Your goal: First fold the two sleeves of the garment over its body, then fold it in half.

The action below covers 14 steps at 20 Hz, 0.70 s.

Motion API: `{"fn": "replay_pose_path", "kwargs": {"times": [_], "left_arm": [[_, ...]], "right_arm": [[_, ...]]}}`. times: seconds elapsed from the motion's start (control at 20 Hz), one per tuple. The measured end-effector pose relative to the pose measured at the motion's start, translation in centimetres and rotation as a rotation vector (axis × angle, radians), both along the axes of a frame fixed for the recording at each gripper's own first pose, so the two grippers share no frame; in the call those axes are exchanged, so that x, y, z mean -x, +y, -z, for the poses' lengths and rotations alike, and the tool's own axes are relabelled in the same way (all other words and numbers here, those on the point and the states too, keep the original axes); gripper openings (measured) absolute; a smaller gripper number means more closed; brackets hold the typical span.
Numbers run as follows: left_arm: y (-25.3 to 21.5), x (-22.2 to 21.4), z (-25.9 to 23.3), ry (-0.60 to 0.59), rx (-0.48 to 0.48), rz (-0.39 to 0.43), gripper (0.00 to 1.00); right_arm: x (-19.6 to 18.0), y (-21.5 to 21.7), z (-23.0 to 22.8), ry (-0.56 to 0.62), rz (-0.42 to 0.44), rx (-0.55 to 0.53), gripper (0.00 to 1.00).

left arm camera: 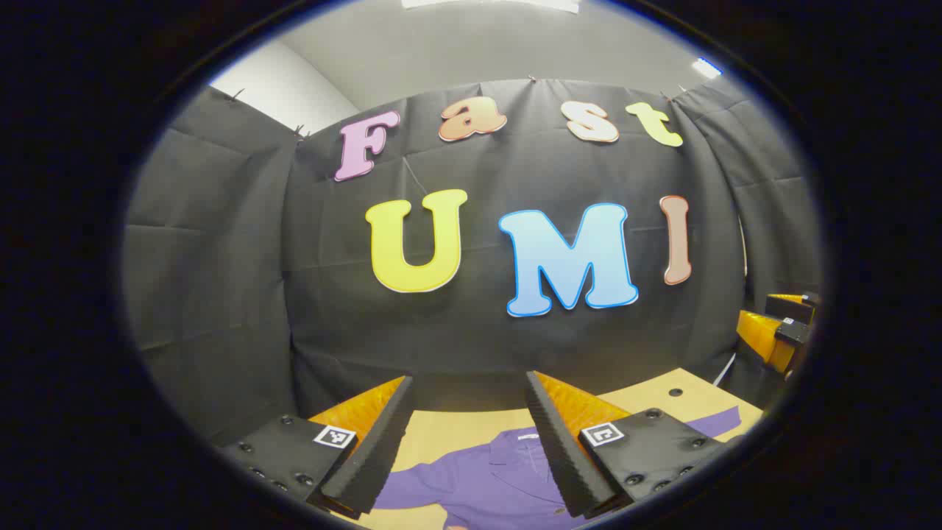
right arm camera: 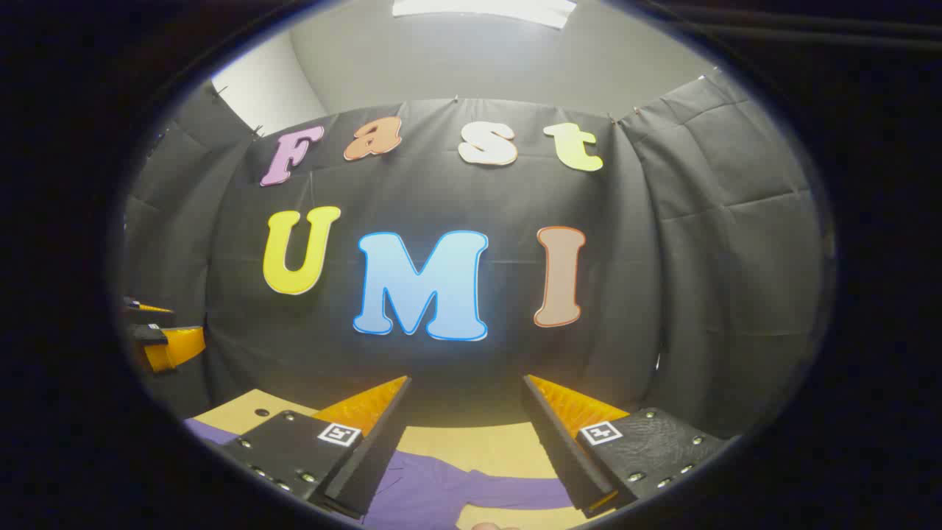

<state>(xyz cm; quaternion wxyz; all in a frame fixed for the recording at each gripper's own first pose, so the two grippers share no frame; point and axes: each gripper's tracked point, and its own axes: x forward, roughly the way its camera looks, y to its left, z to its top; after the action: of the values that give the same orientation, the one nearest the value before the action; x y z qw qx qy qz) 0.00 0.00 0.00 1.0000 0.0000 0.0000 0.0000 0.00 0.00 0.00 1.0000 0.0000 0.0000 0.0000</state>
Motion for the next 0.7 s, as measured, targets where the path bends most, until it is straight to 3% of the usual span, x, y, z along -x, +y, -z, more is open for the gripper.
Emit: {"fn": "replay_pose_path", "kwargs": {"times": [0.15, 0.2, 0.25, 0.35, 0.7], "left_arm": [[-0.02, 0.02, 0.10, 0.001, -0.002, -0.002, 0.93], [-0.05, 0.02, 0.12, 0.002, -0.002, -0.001, 0.98], [-0.08, 0.04, 0.13, 0.004, -0.003, -0.002, 0.93], [-0.15, 0.09, 0.16, 0.006, -0.004, -0.001, 0.98], [-0.16, 0.07, 0.18, 0.004, -0.022, -0.006, 0.98]], "right_arm": [[-0.19, -0.10, -0.02, 0.009, 0.004, -0.004, 0.93], [-0.25, -0.13, 0.04, 0.011, 0.006, -0.003, 0.93], [-0.33, -0.13, 0.02, 0.013, 0.008, -0.002, 0.93], [-0.43, -0.08, 0.05, 0.021, 0.012, -0.004, 0.94], [-0.80, -0.40, 0.13, 0.039, 0.032, -0.016, 0.93]]}}
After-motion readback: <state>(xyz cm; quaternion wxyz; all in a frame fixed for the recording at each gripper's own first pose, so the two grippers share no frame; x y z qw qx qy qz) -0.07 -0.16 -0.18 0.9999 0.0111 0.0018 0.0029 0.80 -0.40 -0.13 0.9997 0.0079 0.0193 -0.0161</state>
